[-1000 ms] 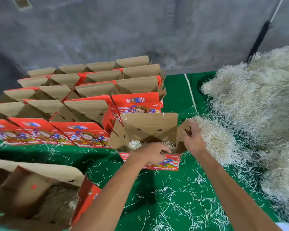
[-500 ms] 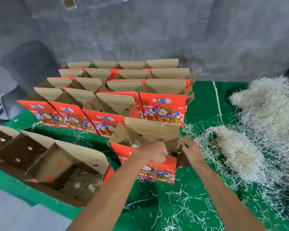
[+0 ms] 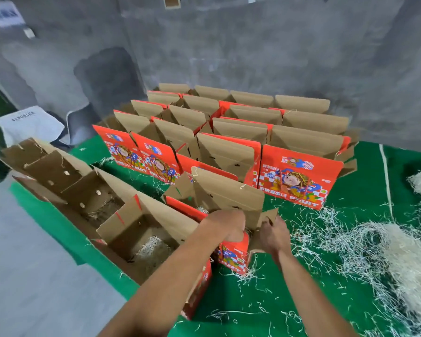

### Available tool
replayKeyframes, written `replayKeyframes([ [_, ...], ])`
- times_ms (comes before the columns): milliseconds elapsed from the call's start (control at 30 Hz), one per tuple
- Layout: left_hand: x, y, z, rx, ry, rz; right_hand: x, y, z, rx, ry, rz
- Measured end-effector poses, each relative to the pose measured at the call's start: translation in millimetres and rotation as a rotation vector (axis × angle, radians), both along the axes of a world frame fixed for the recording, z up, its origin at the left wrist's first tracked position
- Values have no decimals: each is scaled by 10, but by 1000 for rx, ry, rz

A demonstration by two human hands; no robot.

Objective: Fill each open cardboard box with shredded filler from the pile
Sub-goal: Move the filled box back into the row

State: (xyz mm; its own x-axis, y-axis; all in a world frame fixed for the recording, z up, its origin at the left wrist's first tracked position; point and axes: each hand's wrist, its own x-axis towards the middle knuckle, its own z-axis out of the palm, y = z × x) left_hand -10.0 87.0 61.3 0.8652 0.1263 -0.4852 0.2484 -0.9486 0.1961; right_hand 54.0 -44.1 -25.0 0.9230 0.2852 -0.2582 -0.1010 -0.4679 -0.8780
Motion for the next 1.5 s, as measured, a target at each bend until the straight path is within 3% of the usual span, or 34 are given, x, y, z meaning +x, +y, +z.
replayKeyframes([
  [200, -60, 616, 122, 34, -19, 47, -163, 669, 98, 192, 30, 91],
  [333, -101, 1159, 133, 45, -10, 85, -90, 1236, 38, 150, 124, 70],
  [633, -90, 2370, 96, 79, 1, 174, 148, 2487, -52, -34, 379, 262],
  [933, -211, 3403, 180, 97, 59, 300, 2, 3505, 267, 41, 654, 341],
  [1033, -244, 3616, 233, 87, 48, 346, 29, 3803, 223, 10, 596, 343],
  [1167, -256, 3780, 241, 67, 33, 370, 37, 4006, 52, -46, 362, 365],
  [1333, -243, 3857, 196, 48, -3, 347, 67, 3993, -146, 32, 464, 210],
  [1500, -254, 3978, 184, 143, -9, 371, 48, 4161, -61, 21, 413, 269],
])
